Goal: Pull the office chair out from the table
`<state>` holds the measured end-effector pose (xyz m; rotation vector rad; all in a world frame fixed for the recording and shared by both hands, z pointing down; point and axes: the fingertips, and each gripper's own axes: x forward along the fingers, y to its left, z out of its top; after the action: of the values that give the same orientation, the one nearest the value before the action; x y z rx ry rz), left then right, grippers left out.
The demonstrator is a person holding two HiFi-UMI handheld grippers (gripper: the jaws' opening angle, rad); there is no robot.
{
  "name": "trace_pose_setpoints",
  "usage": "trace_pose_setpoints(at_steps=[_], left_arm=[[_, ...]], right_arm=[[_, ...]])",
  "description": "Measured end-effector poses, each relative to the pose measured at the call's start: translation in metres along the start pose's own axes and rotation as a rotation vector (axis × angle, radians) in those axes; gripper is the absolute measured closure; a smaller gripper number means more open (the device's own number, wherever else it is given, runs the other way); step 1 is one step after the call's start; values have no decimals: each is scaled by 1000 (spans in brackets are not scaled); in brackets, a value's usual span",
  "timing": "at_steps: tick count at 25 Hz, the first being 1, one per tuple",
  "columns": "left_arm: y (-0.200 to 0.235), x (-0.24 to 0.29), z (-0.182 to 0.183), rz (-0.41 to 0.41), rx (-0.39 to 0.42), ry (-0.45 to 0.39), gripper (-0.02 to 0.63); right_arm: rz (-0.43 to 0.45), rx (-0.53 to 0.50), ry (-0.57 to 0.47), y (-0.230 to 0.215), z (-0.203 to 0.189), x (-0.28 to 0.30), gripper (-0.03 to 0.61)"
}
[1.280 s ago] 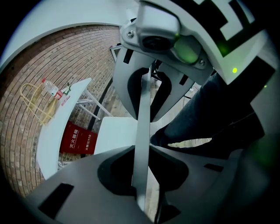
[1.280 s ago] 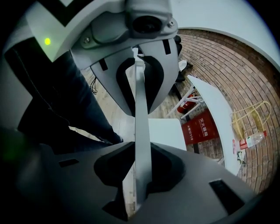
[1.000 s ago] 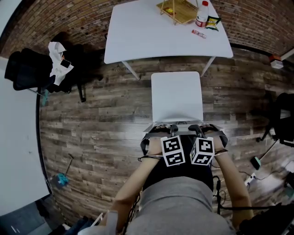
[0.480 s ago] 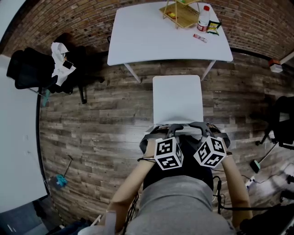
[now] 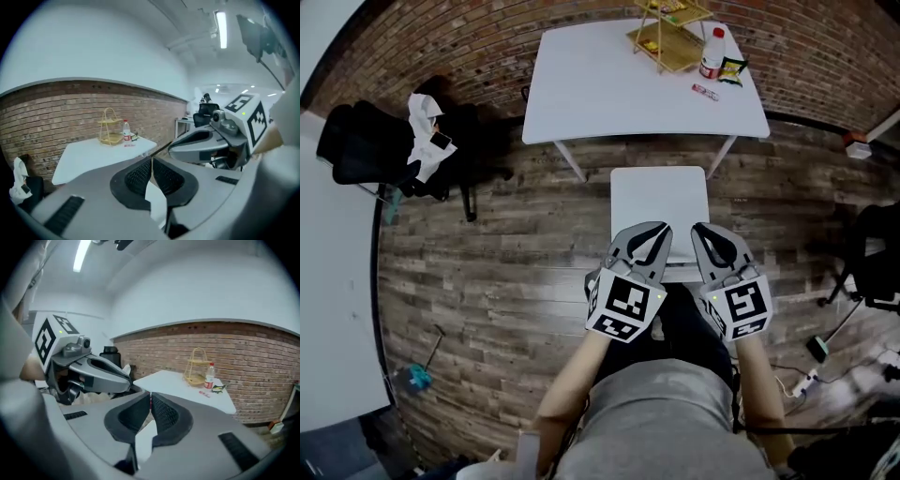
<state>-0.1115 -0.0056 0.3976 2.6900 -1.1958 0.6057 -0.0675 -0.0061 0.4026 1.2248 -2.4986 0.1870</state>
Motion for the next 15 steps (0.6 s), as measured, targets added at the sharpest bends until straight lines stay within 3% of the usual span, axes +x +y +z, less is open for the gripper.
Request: trace_pose_setpoints(at_steps=[6,15], left_arm=[[23,-14,30,159,-119,-142,592],[22,-18,37,162,-140,-168,594]], right_arm=[[-148,138,-165,-13,34,-10,561],[-168,201,-208,-14,43,-15,563]])
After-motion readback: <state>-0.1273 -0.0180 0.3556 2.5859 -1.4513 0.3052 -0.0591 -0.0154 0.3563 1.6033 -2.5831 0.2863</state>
